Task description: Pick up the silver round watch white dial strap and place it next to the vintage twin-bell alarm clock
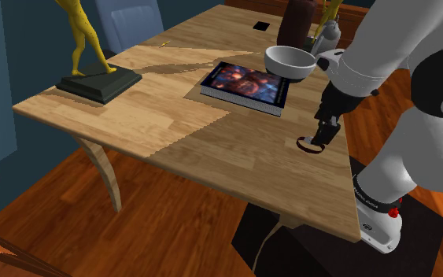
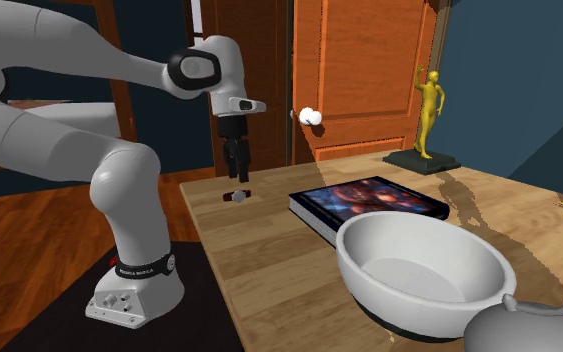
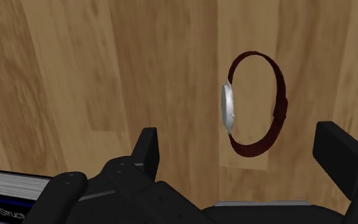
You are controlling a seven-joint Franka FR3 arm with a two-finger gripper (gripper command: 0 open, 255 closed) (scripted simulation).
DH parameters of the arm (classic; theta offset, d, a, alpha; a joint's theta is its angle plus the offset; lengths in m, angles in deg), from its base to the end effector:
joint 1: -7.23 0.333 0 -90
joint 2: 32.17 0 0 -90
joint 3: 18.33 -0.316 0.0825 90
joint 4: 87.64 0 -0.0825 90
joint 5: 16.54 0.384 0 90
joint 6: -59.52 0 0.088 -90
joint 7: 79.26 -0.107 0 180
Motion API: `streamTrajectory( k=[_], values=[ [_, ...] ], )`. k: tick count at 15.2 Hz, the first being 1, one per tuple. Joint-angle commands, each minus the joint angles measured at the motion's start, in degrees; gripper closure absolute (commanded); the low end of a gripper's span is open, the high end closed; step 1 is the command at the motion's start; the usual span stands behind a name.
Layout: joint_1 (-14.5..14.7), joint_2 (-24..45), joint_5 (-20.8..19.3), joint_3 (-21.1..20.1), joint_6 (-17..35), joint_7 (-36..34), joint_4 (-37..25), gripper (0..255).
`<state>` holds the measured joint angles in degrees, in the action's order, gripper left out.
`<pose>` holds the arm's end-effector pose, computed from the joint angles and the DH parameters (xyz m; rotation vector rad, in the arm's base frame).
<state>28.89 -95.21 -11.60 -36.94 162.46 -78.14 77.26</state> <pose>0.1889 0.1544 0.4348 2.8403 0.7697 0.0756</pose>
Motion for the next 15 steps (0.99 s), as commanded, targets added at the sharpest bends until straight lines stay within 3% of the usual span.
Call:
streamTrajectory(
  k=[1,3,11,12,15],
  values=[
    [0.17,0.47,0.33,-0.42,1.86,-0.16,1.41,0],
    [0.25,0.75,0.54,-0.64,4.00,-0.16,3.29,0],
    [0.24,0.76,0.54,-0.63,4.00,-0.16,3.28,0],
    [0.24,0.76,0.54,-0.63,4.00,-0.16,3.28,255],
    [0.24,0.76,0.54,-0.63,4.00,-0.16,3.28,255]
  ],
)
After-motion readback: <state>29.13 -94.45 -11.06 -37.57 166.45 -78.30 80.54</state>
